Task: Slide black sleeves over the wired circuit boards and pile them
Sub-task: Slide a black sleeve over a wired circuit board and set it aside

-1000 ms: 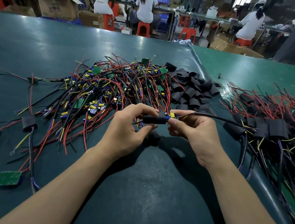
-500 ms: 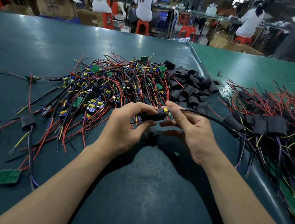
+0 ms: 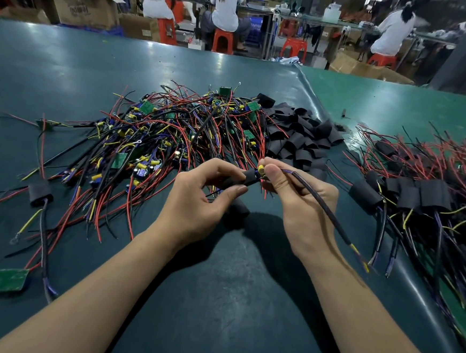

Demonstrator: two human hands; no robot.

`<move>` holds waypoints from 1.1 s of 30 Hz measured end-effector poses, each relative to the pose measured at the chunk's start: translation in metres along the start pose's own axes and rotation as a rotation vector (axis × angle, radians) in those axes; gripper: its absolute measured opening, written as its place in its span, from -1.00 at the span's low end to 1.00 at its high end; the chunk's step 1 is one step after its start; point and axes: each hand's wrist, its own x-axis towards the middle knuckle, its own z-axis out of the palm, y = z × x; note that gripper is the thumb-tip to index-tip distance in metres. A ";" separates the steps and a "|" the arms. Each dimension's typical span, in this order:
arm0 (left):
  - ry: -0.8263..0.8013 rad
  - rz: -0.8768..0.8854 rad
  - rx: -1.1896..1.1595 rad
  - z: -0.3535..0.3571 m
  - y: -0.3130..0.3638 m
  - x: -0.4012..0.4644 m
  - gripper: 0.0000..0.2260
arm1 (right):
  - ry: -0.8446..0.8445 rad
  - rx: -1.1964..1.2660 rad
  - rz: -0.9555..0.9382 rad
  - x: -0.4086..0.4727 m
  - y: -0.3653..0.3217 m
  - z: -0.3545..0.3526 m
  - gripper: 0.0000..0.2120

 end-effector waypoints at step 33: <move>0.012 -0.096 0.103 -0.008 0.000 0.005 -0.73 | 0.022 0.317 0.256 0.003 -0.008 0.002 -0.95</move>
